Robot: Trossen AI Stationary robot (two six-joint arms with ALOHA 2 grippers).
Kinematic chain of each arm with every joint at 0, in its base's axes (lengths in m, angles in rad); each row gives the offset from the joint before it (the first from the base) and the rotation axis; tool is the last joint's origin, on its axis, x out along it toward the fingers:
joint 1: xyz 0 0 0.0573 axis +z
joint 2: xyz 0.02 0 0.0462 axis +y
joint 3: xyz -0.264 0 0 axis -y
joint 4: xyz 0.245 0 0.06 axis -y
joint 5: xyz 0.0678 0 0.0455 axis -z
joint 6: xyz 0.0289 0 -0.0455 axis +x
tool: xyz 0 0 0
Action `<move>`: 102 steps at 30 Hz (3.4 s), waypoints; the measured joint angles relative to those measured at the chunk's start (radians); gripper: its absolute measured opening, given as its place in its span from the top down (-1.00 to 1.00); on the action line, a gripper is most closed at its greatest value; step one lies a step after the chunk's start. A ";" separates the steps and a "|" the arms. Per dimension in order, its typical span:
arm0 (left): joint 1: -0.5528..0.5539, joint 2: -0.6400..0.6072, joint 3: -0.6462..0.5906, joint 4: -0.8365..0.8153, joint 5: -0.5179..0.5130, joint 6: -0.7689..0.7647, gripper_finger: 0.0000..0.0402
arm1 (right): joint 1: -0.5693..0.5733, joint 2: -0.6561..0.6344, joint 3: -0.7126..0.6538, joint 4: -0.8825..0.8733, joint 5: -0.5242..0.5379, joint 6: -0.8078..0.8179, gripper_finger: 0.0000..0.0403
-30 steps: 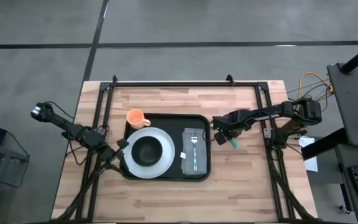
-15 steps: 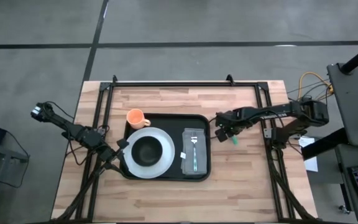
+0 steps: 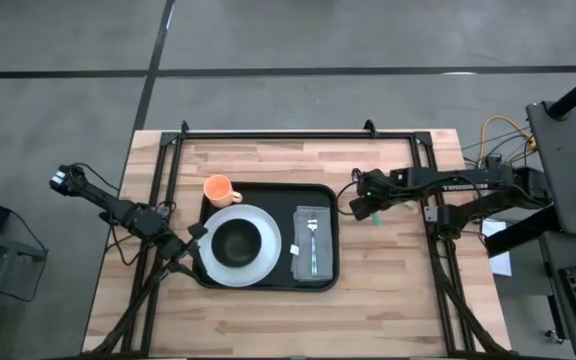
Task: Set up tray
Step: Put the blue spoon on the left side of the blue patterned fork
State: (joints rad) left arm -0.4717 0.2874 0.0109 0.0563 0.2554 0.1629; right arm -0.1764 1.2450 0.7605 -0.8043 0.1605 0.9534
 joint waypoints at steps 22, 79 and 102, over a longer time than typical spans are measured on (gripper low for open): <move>0.000 0.000 0.000 0.000 0.000 0.000 0.47 | 0.042 0.027 0.000 0.006 -0.054 0.104 0.80; 0.000 0.000 0.000 0.000 0.000 0.000 0.47 | 0.388 0.843 0.791 0.000 -0.056 0.769 0.80; 0.000 0.000 0.000 0.000 0.000 0.000 0.47 | 0.383 0.891 0.790 0.015 -0.056 0.794 0.72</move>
State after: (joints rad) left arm -0.4717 0.2874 0.0109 0.0563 0.2554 0.1631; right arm 0.2062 2.1365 1.5509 -0.7895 0.1049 1.7472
